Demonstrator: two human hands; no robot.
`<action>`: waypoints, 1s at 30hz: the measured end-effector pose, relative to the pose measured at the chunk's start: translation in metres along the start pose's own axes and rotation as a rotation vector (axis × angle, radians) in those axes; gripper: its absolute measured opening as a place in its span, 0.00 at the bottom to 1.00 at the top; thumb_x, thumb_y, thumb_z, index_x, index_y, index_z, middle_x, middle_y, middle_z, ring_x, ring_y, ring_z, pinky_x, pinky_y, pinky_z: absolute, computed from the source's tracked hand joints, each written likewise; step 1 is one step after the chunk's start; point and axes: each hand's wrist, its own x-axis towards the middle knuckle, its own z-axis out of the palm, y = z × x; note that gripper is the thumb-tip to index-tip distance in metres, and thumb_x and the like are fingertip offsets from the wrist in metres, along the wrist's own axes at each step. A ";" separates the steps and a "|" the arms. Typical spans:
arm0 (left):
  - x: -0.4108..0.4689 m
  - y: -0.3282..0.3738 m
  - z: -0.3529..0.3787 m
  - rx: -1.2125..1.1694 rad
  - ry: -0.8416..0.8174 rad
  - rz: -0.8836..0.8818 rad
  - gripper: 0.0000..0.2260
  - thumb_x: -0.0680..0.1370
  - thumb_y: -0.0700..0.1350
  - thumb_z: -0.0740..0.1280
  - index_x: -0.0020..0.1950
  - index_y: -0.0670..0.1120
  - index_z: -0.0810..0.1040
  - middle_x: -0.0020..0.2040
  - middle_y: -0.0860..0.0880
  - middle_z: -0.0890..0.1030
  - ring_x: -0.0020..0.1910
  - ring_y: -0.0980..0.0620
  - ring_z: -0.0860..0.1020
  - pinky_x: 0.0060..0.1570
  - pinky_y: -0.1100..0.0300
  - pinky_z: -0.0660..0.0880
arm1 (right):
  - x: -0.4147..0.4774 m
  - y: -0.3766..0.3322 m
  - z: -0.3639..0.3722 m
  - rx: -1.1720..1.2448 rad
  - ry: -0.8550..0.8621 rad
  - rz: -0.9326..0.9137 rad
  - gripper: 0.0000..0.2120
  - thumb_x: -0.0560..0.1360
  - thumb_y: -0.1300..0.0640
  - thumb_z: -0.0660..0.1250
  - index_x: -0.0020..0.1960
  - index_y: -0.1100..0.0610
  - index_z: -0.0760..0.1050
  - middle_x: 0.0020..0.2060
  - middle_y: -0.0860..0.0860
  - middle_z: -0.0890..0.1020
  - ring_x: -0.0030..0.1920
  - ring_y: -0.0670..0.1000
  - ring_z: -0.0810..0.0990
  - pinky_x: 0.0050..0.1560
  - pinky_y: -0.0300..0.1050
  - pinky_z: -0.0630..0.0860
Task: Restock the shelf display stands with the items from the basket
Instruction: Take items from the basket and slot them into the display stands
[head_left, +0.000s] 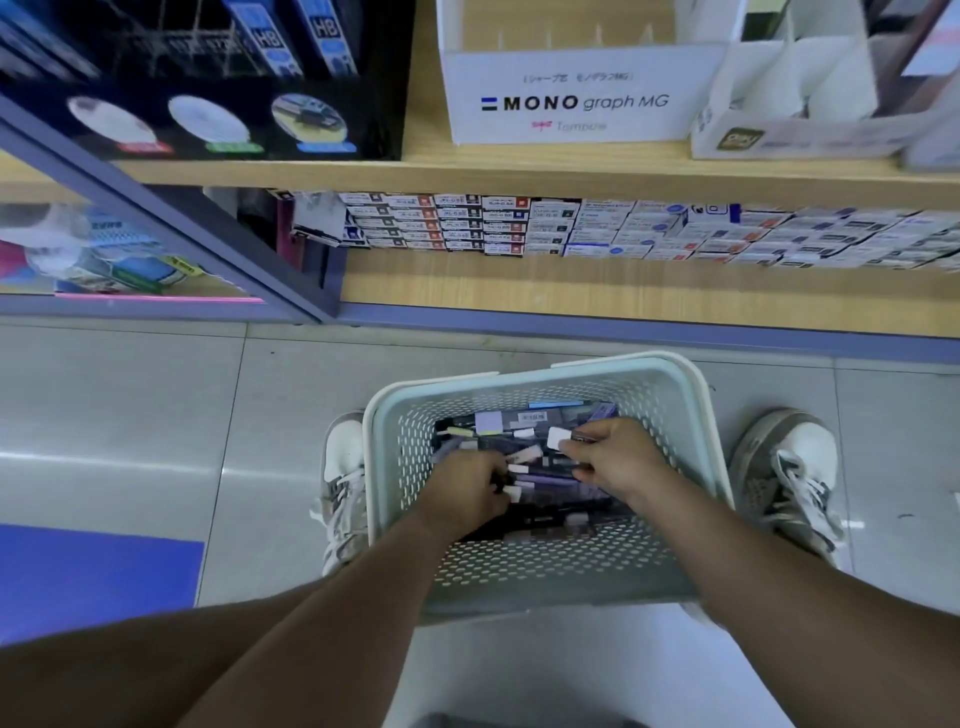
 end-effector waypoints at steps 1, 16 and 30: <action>0.000 0.002 -0.004 -0.081 0.031 -0.026 0.09 0.72 0.44 0.71 0.52 0.46 0.81 0.42 0.51 0.79 0.42 0.53 0.76 0.42 0.66 0.68 | -0.003 -0.002 -0.001 0.067 0.000 0.006 0.21 0.72 0.66 0.74 0.63 0.68 0.74 0.57 0.59 0.79 0.46 0.53 0.80 0.35 0.40 0.79; -0.044 0.067 -0.057 -1.594 0.083 -0.504 0.09 0.77 0.45 0.60 0.43 0.42 0.76 0.33 0.44 0.78 0.27 0.48 0.73 0.34 0.57 0.74 | -0.106 -0.026 0.003 0.663 -0.207 -0.054 0.07 0.71 0.69 0.71 0.50 0.65 0.80 0.38 0.56 0.85 0.35 0.51 0.83 0.35 0.41 0.82; -0.083 0.097 -0.083 -1.498 0.031 -0.195 0.06 0.75 0.40 0.69 0.38 0.47 0.78 0.34 0.46 0.77 0.29 0.48 0.75 0.28 0.61 0.72 | -0.161 -0.025 -0.022 0.513 -0.588 -0.130 0.09 0.67 0.65 0.69 0.47 0.63 0.82 0.37 0.59 0.83 0.33 0.52 0.84 0.30 0.37 0.79</action>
